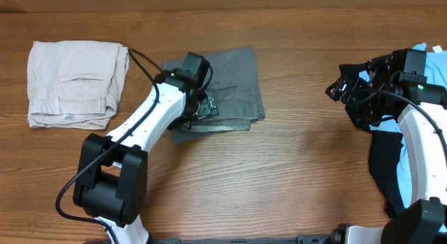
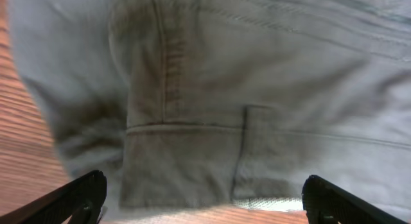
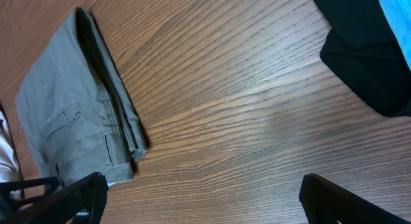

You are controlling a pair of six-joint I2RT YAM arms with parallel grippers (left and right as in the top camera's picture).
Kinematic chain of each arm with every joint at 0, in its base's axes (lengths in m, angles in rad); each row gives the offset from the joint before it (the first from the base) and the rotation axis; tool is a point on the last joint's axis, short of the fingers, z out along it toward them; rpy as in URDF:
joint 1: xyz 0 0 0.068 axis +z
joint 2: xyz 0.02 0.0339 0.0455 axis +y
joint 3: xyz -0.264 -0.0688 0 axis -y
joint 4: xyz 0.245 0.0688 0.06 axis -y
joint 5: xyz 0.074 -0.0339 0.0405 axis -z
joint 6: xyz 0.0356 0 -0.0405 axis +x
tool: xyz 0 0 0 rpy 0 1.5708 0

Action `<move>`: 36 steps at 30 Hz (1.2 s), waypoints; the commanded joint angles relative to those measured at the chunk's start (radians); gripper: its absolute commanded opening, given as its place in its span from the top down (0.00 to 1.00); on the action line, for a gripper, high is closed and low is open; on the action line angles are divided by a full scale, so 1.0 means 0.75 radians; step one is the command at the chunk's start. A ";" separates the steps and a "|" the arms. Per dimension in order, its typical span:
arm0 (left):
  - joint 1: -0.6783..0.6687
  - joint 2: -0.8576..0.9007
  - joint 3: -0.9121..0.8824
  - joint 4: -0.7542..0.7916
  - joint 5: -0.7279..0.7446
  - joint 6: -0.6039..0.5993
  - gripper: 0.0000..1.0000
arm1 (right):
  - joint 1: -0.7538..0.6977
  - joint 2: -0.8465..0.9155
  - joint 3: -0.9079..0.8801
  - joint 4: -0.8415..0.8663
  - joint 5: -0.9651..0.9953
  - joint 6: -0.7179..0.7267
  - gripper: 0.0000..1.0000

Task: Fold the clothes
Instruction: 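Grasp the folded grey shorts' left edge with the left gripper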

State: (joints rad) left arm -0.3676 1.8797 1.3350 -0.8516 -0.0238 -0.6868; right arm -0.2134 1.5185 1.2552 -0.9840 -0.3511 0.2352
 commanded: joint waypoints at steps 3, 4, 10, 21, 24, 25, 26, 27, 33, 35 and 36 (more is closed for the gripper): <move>0.072 0.007 -0.046 0.065 0.075 -0.172 0.00 | 0.001 -0.003 0.009 0.008 0.004 0.001 0.00; 0.082 0.007 -0.046 0.065 0.080 -0.172 0.00 | 0.001 -0.003 0.009 0.008 0.004 0.001 0.00; 0.109 0.007 -0.046 0.005 0.021 -0.162 0.00 | 0.001 -0.003 0.009 0.008 0.004 0.001 0.00; 0.103 0.007 -0.157 0.072 -0.051 -0.213 0.00 | 0.001 -0.003 0.009 0.008 0.004 0.001 0.00; 0.103 0.007 -0.193 0.123 -0.047 -0.212 0.00 | 0.001 -0.003 0.009 0.008 0.004 0.001 0.00; 0.103 0.007 -0.200 0.133 -0.047 -0.212 0.00 | 0.001 -0.003 0.009 0.008 0.004 0.001 0.00; 0.101 0.007 -0.206 0.141 -0.047 -0.212 0.00 | 0.001 -0.003 0.009 0.008 0.004 0.001 0.00; 0.099 0.007 -0.210 0.144 -0.047 -0.211 0.00 | 0.001 -0.003 0.009 0.008 0.004 0.001 0.00; 0.071 0.007 -0.262 0.237 -0.048 -0.212 0.00 | 0.001 -0.003 0.009 0.008 0.004 0.001 0.00; 0.069 0.007 -0.274 0.260 -0.047 -0.212 0.00 | 0.001 -0.003 0.009 0.008 0.004 0.001 0.00; 0.069 0.007 -0.276 0.260 -0.048 -0.212 0.00 | 0.001 -0.003 0.009 0.008 0.004 0.001 0.00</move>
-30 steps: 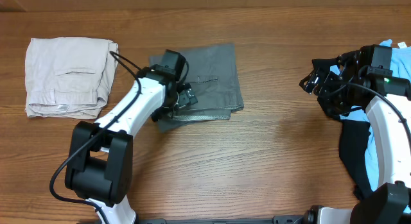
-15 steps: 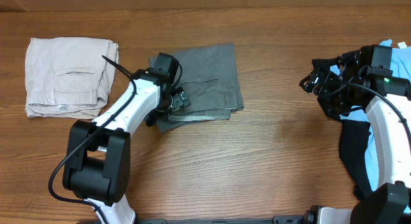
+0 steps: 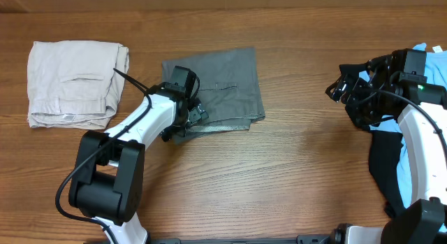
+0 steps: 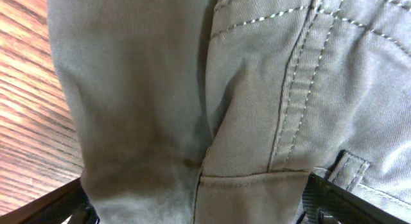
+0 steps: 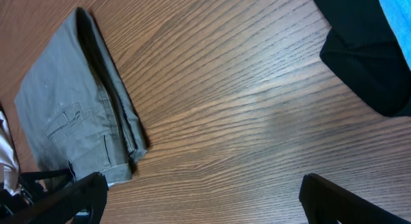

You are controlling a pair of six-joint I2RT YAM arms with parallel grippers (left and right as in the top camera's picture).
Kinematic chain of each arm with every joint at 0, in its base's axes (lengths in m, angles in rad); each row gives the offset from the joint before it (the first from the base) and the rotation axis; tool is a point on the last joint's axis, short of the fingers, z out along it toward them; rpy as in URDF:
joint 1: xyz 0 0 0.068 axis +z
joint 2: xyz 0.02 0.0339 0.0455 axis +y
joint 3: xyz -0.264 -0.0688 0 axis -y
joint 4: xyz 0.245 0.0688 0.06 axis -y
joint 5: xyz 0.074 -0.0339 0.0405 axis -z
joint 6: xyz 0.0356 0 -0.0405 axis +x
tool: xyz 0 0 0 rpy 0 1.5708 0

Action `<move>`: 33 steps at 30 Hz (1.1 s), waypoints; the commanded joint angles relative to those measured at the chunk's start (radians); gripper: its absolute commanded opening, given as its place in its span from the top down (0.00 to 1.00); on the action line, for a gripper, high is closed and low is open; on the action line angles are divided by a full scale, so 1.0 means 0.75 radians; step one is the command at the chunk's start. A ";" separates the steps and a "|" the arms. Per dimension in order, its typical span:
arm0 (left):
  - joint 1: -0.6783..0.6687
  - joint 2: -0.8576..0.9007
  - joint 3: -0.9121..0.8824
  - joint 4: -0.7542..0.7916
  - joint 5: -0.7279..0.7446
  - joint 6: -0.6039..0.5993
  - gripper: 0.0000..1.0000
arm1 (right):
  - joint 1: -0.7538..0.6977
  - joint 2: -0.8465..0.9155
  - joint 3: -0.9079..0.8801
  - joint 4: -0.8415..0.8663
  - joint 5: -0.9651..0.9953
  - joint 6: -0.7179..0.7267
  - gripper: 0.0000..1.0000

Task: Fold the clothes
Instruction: 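Grasp the folded grey shorts' left edge with the left gripper, then carry the grey shorts left and lay them on the beige shorts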

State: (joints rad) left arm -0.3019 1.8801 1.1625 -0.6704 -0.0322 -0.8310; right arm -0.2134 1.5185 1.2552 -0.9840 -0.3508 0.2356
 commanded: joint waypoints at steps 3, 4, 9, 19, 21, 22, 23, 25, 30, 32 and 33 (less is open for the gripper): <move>-0.017 0.007 -0.047 0.012 -0.037 -0.014 0.00 | 0.001 -0.003 0.009 0.008 0.004 0.000 0.00; -0.018 0.007 -0.049 0.012 -0.036 -0.013 0.01 | 0.001 -0.003 0.009 0.008 0.004 0.000 0.00; -0.018 0.007 -0.100 0.048 -0.037 -0.015 0.16 | 0.001 -0.003 0.009 0.008 0.004 0.000 0.00; -0.017 0.007 -0.160 0.098 -0.036 0.002 0.81 | 0.001 -0.003 0.009 0.008 0.004 0.000 0.00; -0.017 0.007 -0.160 0.100 -0.036 0.002 0.85 | 0.001 -0.003 0.009 0.008 0.004 0.000 0.00; -0.017 0.007 -0.160 0.100 -0.037 0.002 0.88 | 0.001 -0.003 0.009 0.008 0.004 0.000 0.00; -0.017 0.007 -0.160 0.099 -0.037 0.004 0.92 | 0.001 -0.003 0.009 0.008 0.004 0.000 0.00; -0.017 0.007 -0.158 0.125 -0.036 0.116 0.96 | 0.001 -0.003 0.009 0.008 0.004 0.000 0.00; -0.017 0.006 -0.077 0.150 -0.031 0.441 0.96 | 0.001 -0.003 0.009 0.008 0.004 0.000 0.00; -0.017 0.006 -0.004 0.120 -0.043 0.542 0.96 | 0.001 -0.003 0.009 0.008 0.004 0.000 0.00; -0.017 0.006 0.036 0.100 -0.063 0.584 0.96 | 0.001 -0.003 0.009 0.008 0.004 0.000 0.00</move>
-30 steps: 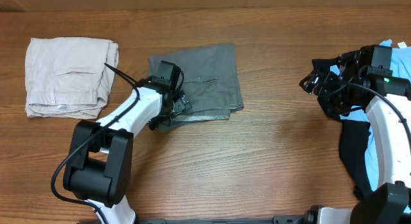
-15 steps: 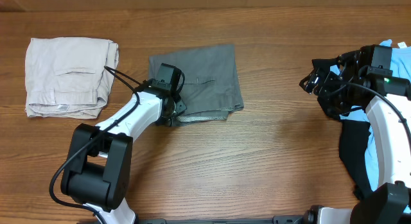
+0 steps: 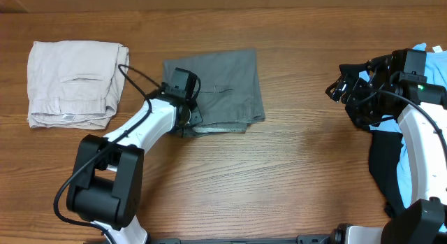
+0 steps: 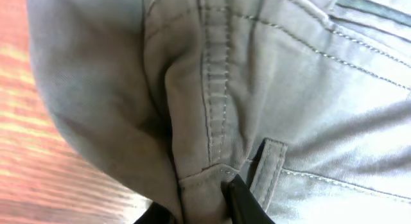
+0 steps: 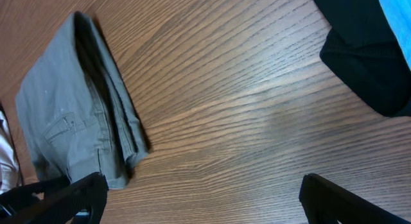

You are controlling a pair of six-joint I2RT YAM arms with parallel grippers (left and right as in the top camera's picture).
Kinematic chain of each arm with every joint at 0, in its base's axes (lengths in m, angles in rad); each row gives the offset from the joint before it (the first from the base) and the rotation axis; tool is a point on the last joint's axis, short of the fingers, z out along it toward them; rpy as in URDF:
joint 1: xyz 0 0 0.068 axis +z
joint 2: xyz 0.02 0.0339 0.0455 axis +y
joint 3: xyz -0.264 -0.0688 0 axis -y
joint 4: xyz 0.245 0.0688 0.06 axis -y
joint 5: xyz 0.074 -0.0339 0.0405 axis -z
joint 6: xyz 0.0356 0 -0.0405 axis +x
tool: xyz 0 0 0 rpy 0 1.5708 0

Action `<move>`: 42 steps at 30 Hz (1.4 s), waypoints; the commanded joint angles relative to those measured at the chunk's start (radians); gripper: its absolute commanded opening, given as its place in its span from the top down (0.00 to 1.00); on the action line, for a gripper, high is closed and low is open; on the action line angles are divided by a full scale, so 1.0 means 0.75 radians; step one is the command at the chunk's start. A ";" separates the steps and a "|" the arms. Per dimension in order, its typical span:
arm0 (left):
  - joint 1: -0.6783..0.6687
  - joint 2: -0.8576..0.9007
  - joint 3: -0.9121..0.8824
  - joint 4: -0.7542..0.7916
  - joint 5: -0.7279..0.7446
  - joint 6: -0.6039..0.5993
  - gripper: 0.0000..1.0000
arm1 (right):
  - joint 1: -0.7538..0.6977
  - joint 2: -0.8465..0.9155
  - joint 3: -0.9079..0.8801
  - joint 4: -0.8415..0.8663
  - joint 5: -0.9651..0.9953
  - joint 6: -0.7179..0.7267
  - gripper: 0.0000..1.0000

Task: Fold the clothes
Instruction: 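Carry the grey shorts left and lay them on the beige shorts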

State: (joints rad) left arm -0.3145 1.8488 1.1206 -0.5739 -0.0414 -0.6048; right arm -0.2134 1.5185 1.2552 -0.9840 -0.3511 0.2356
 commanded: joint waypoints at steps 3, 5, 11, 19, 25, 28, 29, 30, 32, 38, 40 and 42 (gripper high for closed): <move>0.000 0.048 0.232 -0.125 -0.179 0.330 0.96 | 0.001 -0.003 0.009 0.008 0.004 0.000 0.00; 0.000 0.047 0.330 -0.196 -0.275 0.366 0.96 | 0.001 -0.003 0.009 0.008 0.004 0.000 0.00; 0.003 0.048 0.570 -0.370 -0.514 0.472 0.96 | 0.001 -0.003 0.009 0.008 0.004 0.000 0.00; 0.035 0.048 0.728 -0.467 -0.866 0.562 0.96 | 0.001 -0.003 0.009 0.008 0.004 0.000 0.00; 0.139 0.048 0.783 -0.464 -0.860 0.599 0.96 | 0.001 -0.003 0.009 0.008 0.004 0.000 0.00; 0.221 0.047 0.819 -0.434 -0.789 0.696 0.96 | 0.001 -0.003 0.009 0.008 0.004 0.000 0.00; 0.247 0.047 0.831 -0.430 -0.762 0.734 0.96 | 0.001 -0.003 0.009 0.008 0.004 0.000 0.00; 0.268 0.048 0.840 -0.430 -0.747 0.755 0.96 | 0.001 -0.003 0.009 0.008 0.004 0.000 0.00; 0.309 0.048 0.860 -0.434 -0.746 0.764 0.96 | 0.001 -0.003 0.009 0.008 0.004 0.000 0.00; 0.385 0.039 0.922 -0.453 -0.746 0.785 0.96 | 0.001 -0.003 0.009 0.008 0.004 0.000 0.00; 0.403 0.028 0.935 -0.448 -0.746 0.804 0.96 | 0.001 -0.003 0.009 0.008 0.004 0.000 0.00; 0.431 0.023 0.944 -0.440 -0.744 0.803 0.96 | 0.001 -0.003 0.009 0.008 0.004 0.000 0.00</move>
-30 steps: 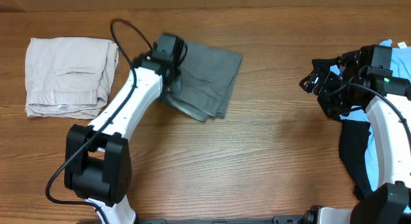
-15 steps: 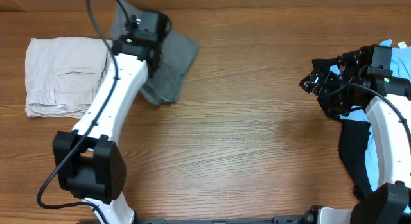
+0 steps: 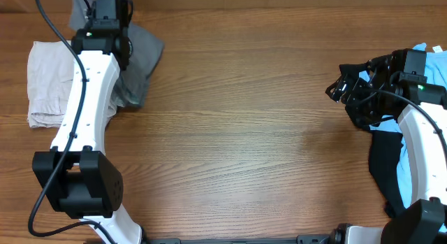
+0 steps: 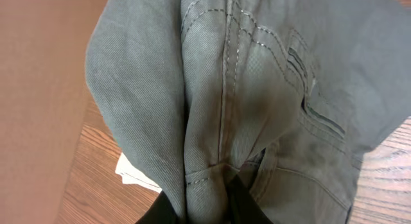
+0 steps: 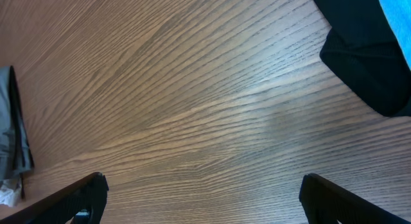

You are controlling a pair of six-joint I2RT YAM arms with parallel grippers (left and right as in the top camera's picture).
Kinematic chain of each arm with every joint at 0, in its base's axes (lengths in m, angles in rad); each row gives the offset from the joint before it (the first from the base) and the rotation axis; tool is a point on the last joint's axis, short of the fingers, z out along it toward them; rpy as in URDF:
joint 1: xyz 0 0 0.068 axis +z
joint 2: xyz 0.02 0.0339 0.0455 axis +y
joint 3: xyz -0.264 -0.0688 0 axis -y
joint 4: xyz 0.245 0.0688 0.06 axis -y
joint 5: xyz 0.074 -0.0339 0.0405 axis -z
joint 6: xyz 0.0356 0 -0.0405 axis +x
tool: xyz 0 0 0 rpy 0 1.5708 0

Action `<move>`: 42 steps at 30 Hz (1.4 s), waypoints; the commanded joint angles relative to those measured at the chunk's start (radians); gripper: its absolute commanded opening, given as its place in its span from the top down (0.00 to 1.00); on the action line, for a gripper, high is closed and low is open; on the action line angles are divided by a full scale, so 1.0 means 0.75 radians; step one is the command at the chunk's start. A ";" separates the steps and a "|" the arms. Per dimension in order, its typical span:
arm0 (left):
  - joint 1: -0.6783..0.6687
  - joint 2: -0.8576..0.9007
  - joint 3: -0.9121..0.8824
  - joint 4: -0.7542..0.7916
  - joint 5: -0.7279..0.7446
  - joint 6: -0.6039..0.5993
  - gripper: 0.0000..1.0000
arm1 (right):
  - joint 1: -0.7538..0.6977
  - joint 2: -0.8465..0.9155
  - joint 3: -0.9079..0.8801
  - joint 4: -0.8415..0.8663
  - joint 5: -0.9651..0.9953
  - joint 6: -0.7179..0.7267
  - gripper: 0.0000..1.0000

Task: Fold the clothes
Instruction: 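Carry the grey shorts left and lay them on the beige shorts, then release the grey shorts and adjust them square on the beige stack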

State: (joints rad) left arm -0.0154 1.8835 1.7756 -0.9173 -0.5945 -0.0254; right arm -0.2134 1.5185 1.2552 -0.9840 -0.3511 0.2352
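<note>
The folded grey trousers (image 3: 140, 59) hang lifted at the far left, partly over the folded beige garment (image 3: 50, 83). My left gripper (image 4: 202, 201) is shut on a seam of the grey trousers (image 4: 257, 108), which fill the left wrist view. Over bare wood at the right, my right gripper (image 5: 200, 198) stands open and holds nothing; the grey trousers' edge (image 5: 14, 128) shows at its view's left side.
A pile of black clothing (image 3: 385, 167) and light blue clothing (image 3: 412, 160) lies at the right edge, under the right arm. The black garment (image 5: 366, 51) also fills the right wrist view's top right corner. Bare wooden table (image 3: 265, 132) spans the middle.
My left gripper, shut on the grey trousers, has moved from the table's centre-left to the far left corner, carrying them up beside the beige garment. The right arm has not moved.
My left gripper was open over the folded grey trousers lying left of centre. Then it stood open at their near-left corner. Then it was shut on a seam there. Now the trousers hang lifted at the far left by the beige stack. My right gripper stayed open throughout.
</note>
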 commanded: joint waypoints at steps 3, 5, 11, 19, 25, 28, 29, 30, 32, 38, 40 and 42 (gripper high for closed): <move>0.069 -0.028 0.079 0.017 0.019 0.031 0.96 | 0.001 -0.003 0.009 0.008 0.004 0.001 0.00; 0.095 -0.030 0.086 0.017 0.041 0.030 0.96 | 0.001 -0.003 0.009 0.008 0.004 0.001 0.00; 0.165 -0.039 0.120 0.016 0.130 0.031 0.96 | 0.001 -0.003 0.009 0.008 0.004 0.001 0.00; 0.245 -0.056 0.122 0.010 0.131 0.012 0.96 | 0.001 -0.003 0.009 0.008 0.004 0.001 0.00; 0.313 -0.056 0.122 0.006 0.205 -0.011 0.96 | 0.001 -0.003 0.009 0.008 0.004 0.001 0.00; 0.358 -0.056 0.122 0.007 0.269 -0.011 0.96 | 0.001 -0.003 0.009 0.008 0.004 0.001 0.00; 0.386 -0.056 0.122 0.006 0.292 -0.010 0.96 | 0.001 -0.003 0.009 0.008 0.004 0.001 0.00; 0.402 -0.056 0.122 0.006 0.302 -0.010 0.96 | 0.001 -0.003 0.009 0.008 0.004 0.001 0.00; 0.429 -0.056 0.122 0.008 0.306 -0.008 0.96 | 0.001 -0.003 0.009 0.008 0.004 0.001 0.00; 0.505 -0.052 0.120 0.045 0.313 0.005 0.96 | 0.001 -0.003 0.009 0.008 0.004 0.001 0.00; 0.516 -0.044 0.119 0.053 0.333 0.007 0.96 | 0.001 -0.003 0.009 0.008 0.004 0.001 0.00; 0.525 -0.031 0.119 0.056 0.332 0.011 0.96 | 0.001 -0.003 0.009 0.008 0.004 0.001 0.00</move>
State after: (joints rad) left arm 0.3580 1.8832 1.8221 -0.8951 -0.3351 -0.0189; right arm -0.2134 1.5185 1.2552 -0.9840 -0.3508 0.2348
